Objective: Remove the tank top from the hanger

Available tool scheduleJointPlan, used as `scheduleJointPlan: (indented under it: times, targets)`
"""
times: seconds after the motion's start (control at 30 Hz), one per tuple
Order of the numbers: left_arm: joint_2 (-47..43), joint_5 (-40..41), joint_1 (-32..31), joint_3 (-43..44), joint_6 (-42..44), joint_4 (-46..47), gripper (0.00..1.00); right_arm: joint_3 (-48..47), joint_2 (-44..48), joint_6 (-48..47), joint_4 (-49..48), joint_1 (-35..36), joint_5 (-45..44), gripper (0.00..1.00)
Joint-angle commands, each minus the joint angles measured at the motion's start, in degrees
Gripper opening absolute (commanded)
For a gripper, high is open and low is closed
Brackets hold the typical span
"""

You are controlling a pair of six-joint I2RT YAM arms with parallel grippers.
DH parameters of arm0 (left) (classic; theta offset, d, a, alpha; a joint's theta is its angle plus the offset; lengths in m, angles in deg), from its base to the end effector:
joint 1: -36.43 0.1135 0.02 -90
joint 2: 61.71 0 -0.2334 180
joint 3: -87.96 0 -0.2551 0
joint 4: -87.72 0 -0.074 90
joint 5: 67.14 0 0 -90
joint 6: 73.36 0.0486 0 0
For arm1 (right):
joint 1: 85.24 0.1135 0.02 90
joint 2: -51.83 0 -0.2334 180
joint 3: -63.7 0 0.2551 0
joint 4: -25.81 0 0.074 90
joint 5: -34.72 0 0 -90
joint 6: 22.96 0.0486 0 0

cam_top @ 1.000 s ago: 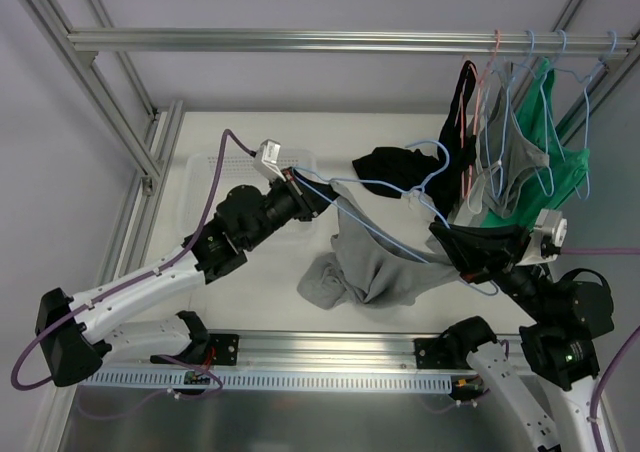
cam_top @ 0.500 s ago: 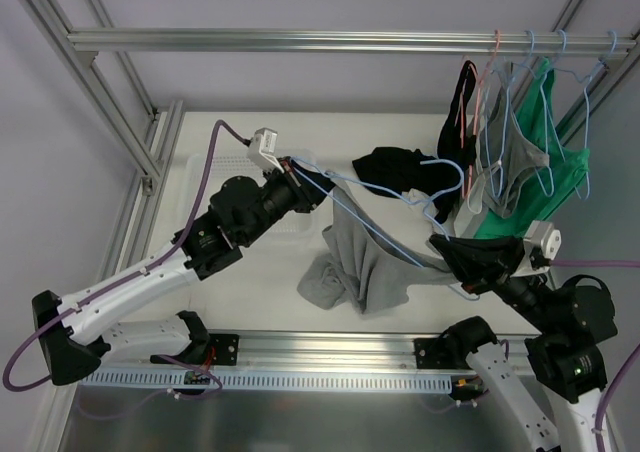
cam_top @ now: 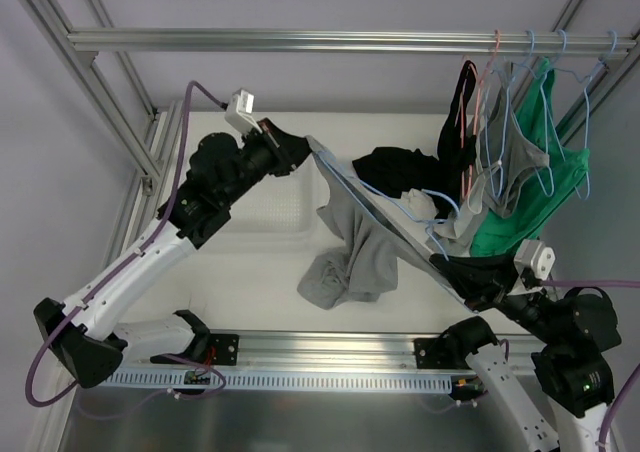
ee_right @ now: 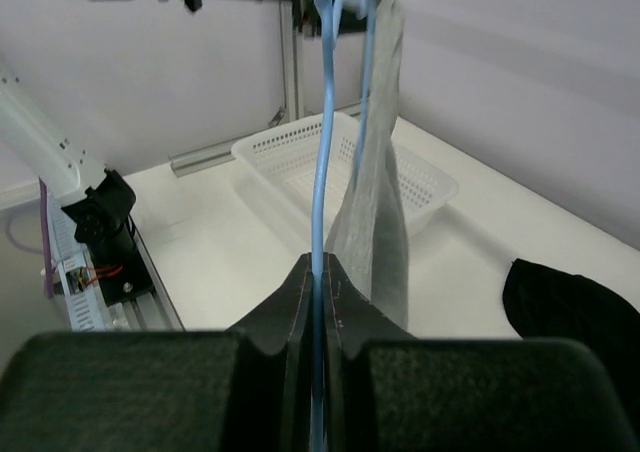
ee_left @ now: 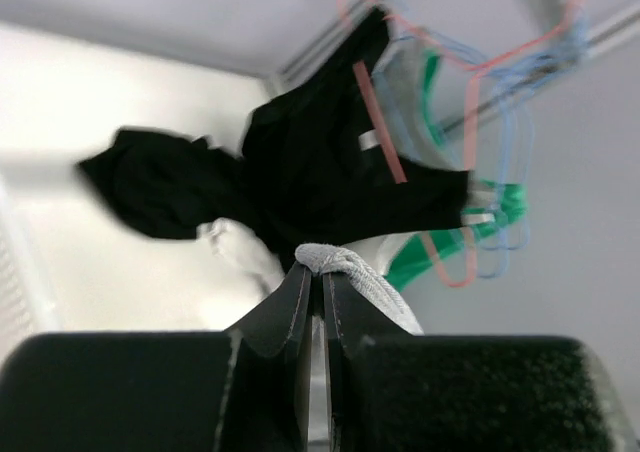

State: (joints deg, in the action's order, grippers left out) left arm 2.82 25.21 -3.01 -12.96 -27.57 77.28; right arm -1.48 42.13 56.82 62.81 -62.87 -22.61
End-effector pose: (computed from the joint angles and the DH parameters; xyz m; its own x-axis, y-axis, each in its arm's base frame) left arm 0.2243 -0.1819 0.3971 -0.3809 -0.5888 -0.7129 0.4709 0.5400 -0.6976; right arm 0.0302 0.0408 0.3994 0.4293 0.0152 -0.9030 -0.7292 0.5957 -0.3367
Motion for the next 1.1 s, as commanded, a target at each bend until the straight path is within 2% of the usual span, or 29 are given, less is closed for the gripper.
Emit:
scheduleJointPlan:
  times: [0.0,0.13,0.23,0.37,0.43,0.63,0.83,0.9,1.0,1.07]
  targets:
    - [1.6,-9.9,2.2,9.0,2.7,0.8,0.0,-2.7,-0.9,-3.7,3.1,0.0,5.4,0.0]
    - [4.4,-15.9,2.3,10.6,2.0,0.9,0.0,-2.0,-0.2,-3.2,2.1,0.0,2.8,0.0]
    - [7.4,-19.5,2.1,8.8,-0.2,2.2,0.0,0.1,2.4,-1.2,-3.7,0.1,-1.1,0.0]
    - [8.6,-19.8,1.7,3.1,-3.8,6.8,0.0,1.6,4.3,0.9,-11.6,0.0,-3.7,0.0]
    - [8.9,-19.3,1.7,1.0,-5.5,7.8,0.0,1.3,4.0,1.0,-12.5,0.0,-3.1,0.0]
    - [12.7,-24.9,1.7,0.0,-9.4,13.4,0.0,0.8,1.2,1.6,-15.7,0.0,-1.9,0.0]
    - [12.2,-23.0,1.8,-0.3,-9.1,14.3,0.0,2.2,2.7,1.9,-16.6,0.0,-5.1,0.0]
    - [12.9,-23.9,1.6,-0.2,-10.4,15.3,0.0,4.0,4.6,3.9,-21.3,0.0,-7.3,0.0]
    - [14.1,-26.9,0.2,-3.0,-14.0,21.5,0.0,7.9,5.3,5.9,-28.9,0.0,-14.2,0.0]
    - [14.7,-27.2,-1.6,-7.1,-17.4,31.0,0.0,9.3,4.5,7.0,-32.7,0.0,-18.4,0.0]
